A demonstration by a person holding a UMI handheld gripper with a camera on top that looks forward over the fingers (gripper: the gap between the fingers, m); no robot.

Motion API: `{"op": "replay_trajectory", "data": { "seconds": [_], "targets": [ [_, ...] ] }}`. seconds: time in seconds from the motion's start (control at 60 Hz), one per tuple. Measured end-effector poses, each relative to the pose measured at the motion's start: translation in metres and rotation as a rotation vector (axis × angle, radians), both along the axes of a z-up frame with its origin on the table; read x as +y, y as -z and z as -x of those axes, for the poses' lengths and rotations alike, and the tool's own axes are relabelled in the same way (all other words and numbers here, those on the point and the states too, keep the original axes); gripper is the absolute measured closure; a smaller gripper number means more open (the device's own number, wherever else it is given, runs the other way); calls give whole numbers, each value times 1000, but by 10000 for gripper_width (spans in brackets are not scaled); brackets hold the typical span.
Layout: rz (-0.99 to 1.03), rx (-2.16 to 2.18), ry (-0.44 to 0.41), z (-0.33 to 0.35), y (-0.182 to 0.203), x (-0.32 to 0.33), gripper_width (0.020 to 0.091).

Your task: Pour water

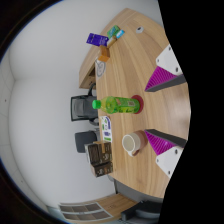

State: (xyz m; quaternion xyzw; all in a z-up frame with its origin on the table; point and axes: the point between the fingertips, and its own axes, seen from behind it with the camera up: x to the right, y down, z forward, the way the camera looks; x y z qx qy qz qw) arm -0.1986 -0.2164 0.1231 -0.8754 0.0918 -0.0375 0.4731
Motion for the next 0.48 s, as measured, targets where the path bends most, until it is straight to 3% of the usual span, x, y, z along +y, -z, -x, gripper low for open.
{"op": "replay_trajectory", "data": {
  "seconds": [0.117, 0.3, 0.483],
  "targets": [
    [-44, 2, 21, 12, -30, -16, 347],
    [-123, -19, -24, 36, -75, -21, 343],
    [-147, -49, -26, 43, -93, -28, 341]
  ]
}}
